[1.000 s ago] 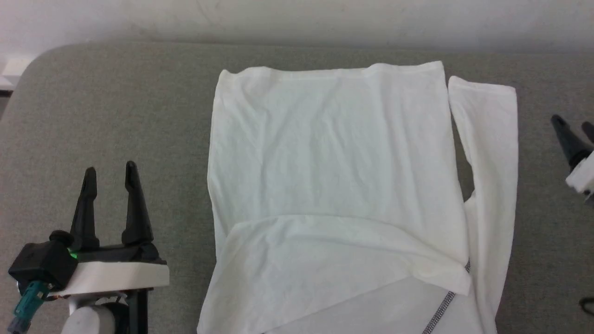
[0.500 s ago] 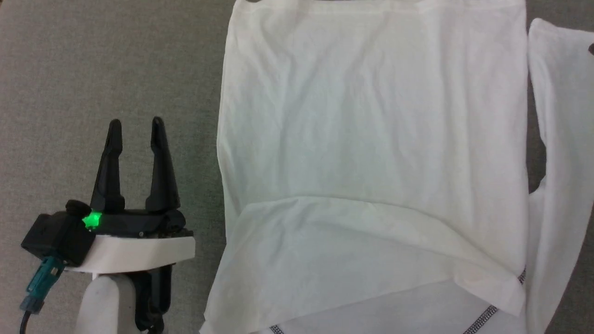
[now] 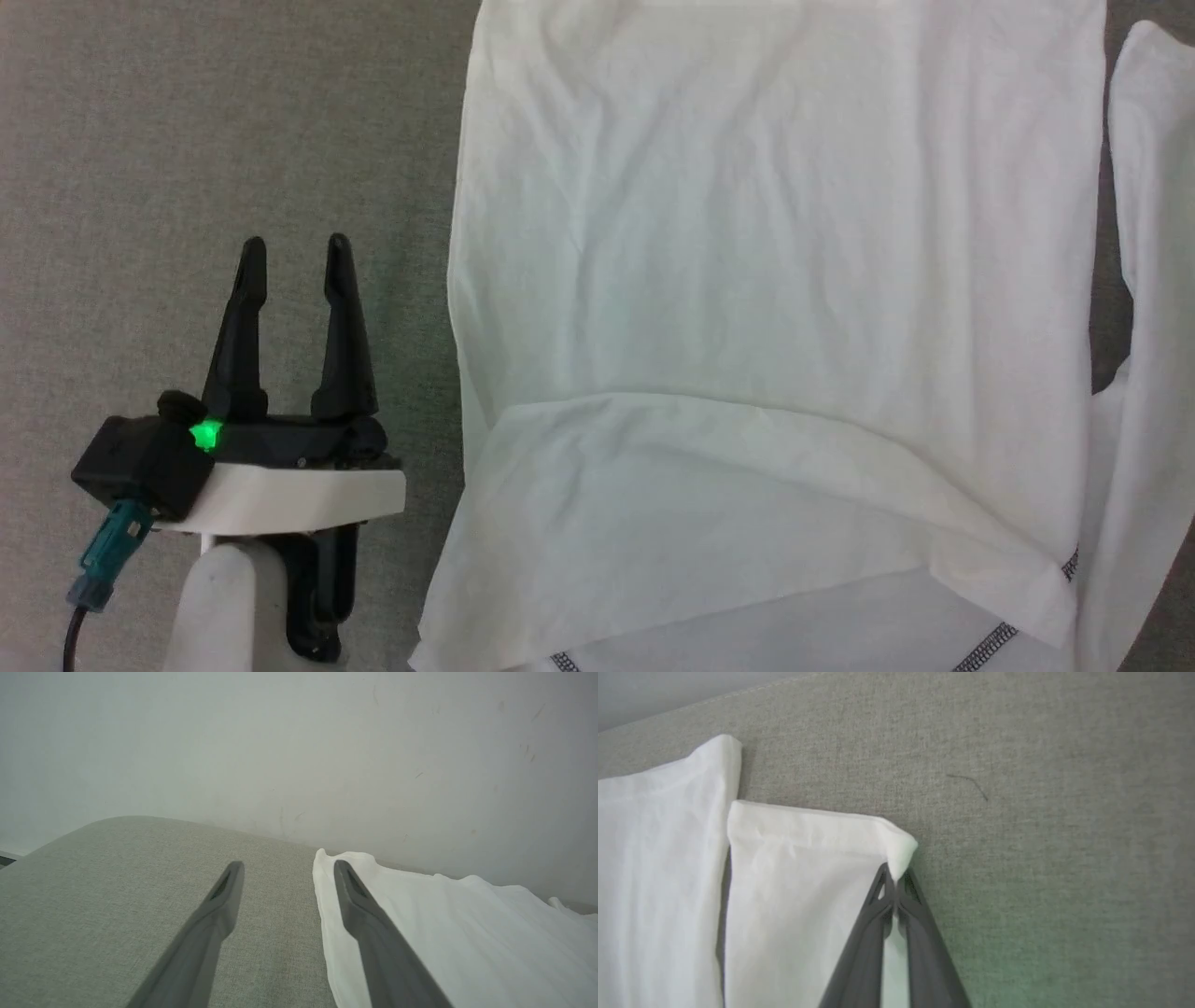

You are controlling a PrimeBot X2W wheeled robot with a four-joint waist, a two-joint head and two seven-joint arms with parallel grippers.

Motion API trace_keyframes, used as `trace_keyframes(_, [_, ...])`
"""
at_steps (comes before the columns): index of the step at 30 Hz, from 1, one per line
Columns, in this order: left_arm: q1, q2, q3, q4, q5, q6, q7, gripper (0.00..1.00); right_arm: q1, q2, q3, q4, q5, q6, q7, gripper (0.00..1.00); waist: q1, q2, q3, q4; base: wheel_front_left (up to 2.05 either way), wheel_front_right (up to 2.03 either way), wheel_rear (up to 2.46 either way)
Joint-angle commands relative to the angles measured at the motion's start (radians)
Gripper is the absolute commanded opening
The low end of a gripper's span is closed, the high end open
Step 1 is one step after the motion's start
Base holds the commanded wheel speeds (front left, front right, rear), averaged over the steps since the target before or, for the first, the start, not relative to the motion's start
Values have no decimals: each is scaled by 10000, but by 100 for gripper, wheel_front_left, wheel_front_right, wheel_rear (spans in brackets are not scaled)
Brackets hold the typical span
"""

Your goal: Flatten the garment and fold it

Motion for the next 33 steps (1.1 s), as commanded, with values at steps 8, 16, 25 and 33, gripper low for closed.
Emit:
trace_keyframes(8, [619, -54, 290, 391, 262, -82, -49, 100, 1887, -955, -247, -1640, 1000, -11, -1538, 0, -1, 0, -1627, -671, 0, 0, 0])
trace_keyframes(16, [1306, -11, 491, 597, 365, -148, -49, 100, 4638, -2266, -2624, -2561, 1665, -11, -2179, 0, -1, 0, -2570, -1179, 0, 0, 0])
trace_keyframes(25, [1718, 173, 568, 871, 383, -111, 30, 100, 6564, -2033, -4388, -2859, 2174, -11, -3285, 0, -1, 0, -3345, -1428, 0, 0, 0])
trace_keyframes(33, [2162, 284, 669, 977, 303, 14, 315, 100, 6950, -750, -3206, -4101, 4610, -11, -3338, 0, -1, 0, -4181, -1402, 0, 0, 0])
